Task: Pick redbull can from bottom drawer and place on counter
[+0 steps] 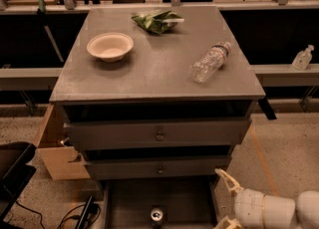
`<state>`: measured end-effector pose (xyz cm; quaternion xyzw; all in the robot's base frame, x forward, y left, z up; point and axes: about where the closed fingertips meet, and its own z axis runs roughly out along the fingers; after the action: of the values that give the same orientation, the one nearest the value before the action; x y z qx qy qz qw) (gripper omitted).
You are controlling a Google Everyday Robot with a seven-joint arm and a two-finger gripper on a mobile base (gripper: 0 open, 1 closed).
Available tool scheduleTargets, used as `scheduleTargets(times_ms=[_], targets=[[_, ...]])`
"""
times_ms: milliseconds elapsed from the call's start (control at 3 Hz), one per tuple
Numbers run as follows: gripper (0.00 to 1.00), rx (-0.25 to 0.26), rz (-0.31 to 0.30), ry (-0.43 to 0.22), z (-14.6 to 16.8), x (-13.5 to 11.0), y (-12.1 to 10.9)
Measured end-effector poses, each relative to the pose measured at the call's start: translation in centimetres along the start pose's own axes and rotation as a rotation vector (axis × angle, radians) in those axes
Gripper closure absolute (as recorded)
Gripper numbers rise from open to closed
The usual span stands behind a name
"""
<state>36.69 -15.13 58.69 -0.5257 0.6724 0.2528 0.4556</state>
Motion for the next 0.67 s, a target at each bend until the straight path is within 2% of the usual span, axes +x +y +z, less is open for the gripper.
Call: scheduleTargets(times_ms=[333,667], targets=[[0.00,-0.032,0.018,-0.010,5.8,5.9,1.9],[0.00,-0.062,0.034,-0.053,10.5,10.6,2.6]])
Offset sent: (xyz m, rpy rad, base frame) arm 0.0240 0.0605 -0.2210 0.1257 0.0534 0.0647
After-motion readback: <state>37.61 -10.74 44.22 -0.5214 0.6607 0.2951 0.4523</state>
